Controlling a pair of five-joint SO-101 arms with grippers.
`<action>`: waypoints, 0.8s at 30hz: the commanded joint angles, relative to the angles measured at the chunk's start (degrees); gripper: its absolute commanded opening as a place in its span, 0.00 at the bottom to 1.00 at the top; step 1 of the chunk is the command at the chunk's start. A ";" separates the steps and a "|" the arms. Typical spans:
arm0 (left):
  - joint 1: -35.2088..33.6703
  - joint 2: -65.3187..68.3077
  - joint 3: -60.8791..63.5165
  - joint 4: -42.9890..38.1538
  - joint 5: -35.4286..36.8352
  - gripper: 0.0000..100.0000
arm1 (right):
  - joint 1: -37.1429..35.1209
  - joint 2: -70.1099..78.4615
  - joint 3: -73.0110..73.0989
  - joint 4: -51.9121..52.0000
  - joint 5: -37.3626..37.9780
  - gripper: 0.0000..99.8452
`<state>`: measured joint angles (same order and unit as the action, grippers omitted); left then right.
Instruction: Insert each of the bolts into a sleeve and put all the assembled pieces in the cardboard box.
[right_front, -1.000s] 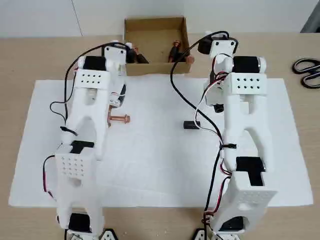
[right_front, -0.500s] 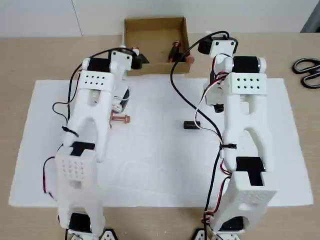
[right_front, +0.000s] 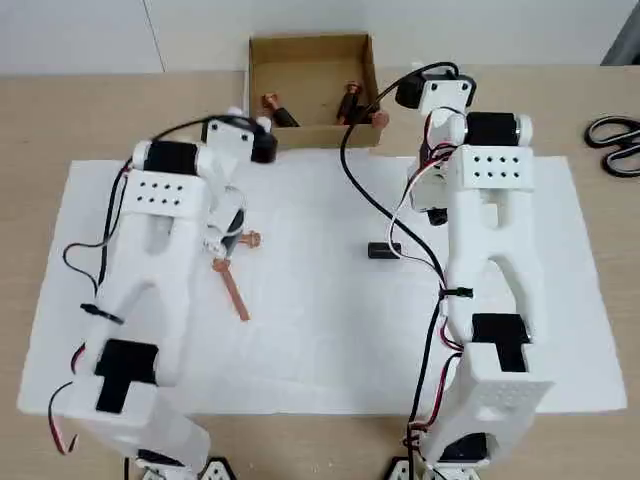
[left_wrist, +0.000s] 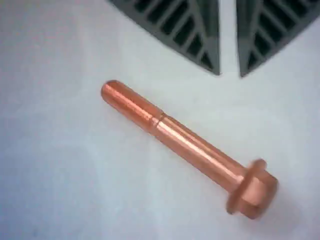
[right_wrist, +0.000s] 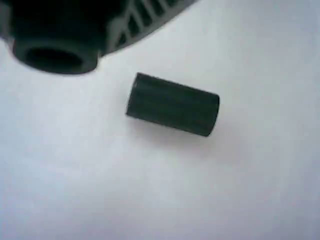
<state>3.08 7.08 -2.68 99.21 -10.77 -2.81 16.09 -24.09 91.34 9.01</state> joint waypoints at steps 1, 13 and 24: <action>0.09 -4.13 3.56 -0.62 -0.09 0.01 | -0.22 -3.56 -2.90 -0.40 -0.62 0.00; -0.44 -4.48 5.05 -0.88 21.98 0.01 | -0.22 -3.56 -2.90 -0.75 -0.62 0.00; 0.44 -3.16 5.32 -6.77 35.34 0.01 | -0.22 -3.56 -2.90 -0.75 -0.62 0.00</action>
<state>2.73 5.41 2.68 94.11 23.43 -2.81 16.09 -24.09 91.34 9.01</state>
